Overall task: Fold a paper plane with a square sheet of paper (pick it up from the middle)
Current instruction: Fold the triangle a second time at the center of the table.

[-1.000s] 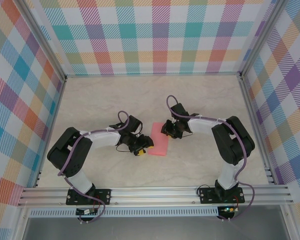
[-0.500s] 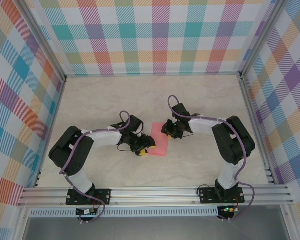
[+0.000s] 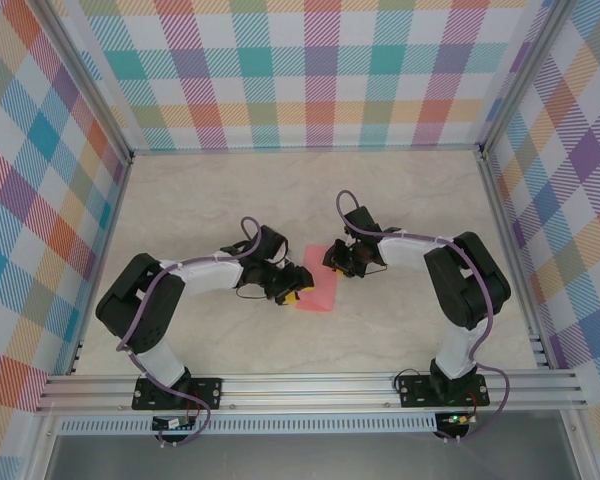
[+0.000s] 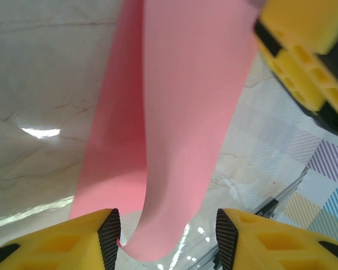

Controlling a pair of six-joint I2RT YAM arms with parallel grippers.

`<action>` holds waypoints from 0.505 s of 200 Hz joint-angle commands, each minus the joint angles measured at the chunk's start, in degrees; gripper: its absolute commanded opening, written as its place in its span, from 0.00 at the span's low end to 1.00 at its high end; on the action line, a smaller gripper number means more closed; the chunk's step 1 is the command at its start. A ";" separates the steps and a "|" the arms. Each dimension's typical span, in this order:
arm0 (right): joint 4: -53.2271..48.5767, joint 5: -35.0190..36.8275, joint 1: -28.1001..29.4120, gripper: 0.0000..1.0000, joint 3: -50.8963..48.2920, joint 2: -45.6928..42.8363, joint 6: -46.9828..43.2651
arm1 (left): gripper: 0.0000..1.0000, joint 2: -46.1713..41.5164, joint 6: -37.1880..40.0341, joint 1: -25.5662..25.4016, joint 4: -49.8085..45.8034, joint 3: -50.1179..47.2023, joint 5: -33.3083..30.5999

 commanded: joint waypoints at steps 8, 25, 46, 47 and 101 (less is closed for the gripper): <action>-0.15 0.51 -0.29 0.30 -0.90 1.98 0.37 | 0.51 -1.81 5.36 -0.60 2.26 2.27 -1.02; -0.33 0.51 -0.29 0.30 -1.07 1.87 0.31 | 0.51 0.02 6.71 -0.62 2.13 3.47 -1.76; -0.52 0.68 -0.25 0.30 -1.25 1.72 0.26 | 0.51 2.50 7.39 -0.54 2.14 4.75 -1.85; -0.56 0.69 -0.27 0.30 -1.25 1.68 0.27 | 0.51 2.61 7.38 -0.54 2.10 4.82 -1.85; -1.03 0.78 -0.38 0.30 -1.16 1.29 0.24 | 0.47 1.90 7.01 -0.54 1.85 3.14 1.36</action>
